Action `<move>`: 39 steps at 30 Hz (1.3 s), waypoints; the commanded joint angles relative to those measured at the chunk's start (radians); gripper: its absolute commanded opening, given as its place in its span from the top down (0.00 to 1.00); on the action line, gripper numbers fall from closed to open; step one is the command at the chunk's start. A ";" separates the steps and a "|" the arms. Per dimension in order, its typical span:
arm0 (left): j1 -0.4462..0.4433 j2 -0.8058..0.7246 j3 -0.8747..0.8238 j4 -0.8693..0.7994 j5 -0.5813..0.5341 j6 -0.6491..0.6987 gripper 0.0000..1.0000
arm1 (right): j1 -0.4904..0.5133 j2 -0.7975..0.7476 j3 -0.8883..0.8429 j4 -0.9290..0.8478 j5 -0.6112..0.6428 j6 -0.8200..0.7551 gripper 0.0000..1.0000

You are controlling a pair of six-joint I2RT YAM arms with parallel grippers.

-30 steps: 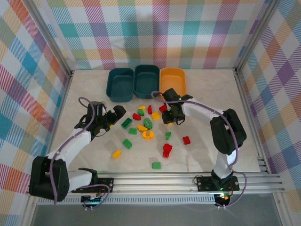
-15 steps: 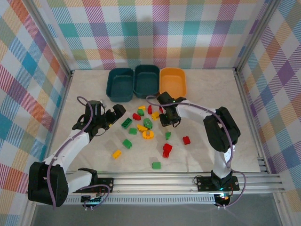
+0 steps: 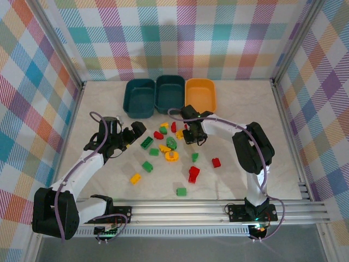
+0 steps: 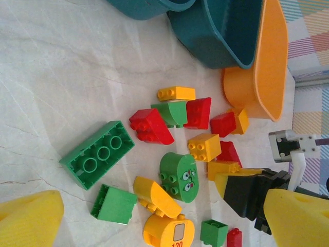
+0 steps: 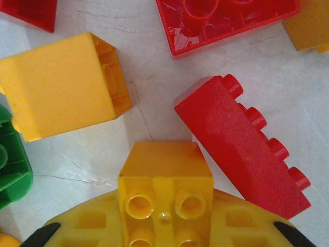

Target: Sort the legos into containers by color

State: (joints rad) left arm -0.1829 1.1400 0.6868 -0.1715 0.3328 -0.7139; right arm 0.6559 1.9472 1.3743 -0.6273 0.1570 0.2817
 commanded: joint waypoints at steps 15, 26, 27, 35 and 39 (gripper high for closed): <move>-0.004 -0.137 -0.205 -0.006 0.064 -0.040 0.00 | -0.188 0.037 0.387 -0.104 -0.004 0.020 0.85; -0.005 -0.090 -0.103 -0.077 0.064 0.063 0.00 | -0.317 0.516 1.011 -0.344 -0.016 0.008 0.81; -0.004 -0.075 -0.095 -0.080 0.070 0.069 0.00 | -0.321 0.548 1.056 -0.371 -0.012 0.006 0.79; -0.004 0.010 -0.037 -0.041 0.137 0.044 0.00 | -0.296 0.366 0.967 -0.278 0.013 -0.008 0.43; -0.006 0.019 -0.026 -0.005 0.156 0.021 0.00 | -0.253 0.134 0.628 -0.130 0.050 -0.018 0.42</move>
State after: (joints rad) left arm -0.1829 1.1557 0.6262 -0.2253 0.4480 -0.6769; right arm 0.3592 2.2791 2.1551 -0.8593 0.1757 0.2787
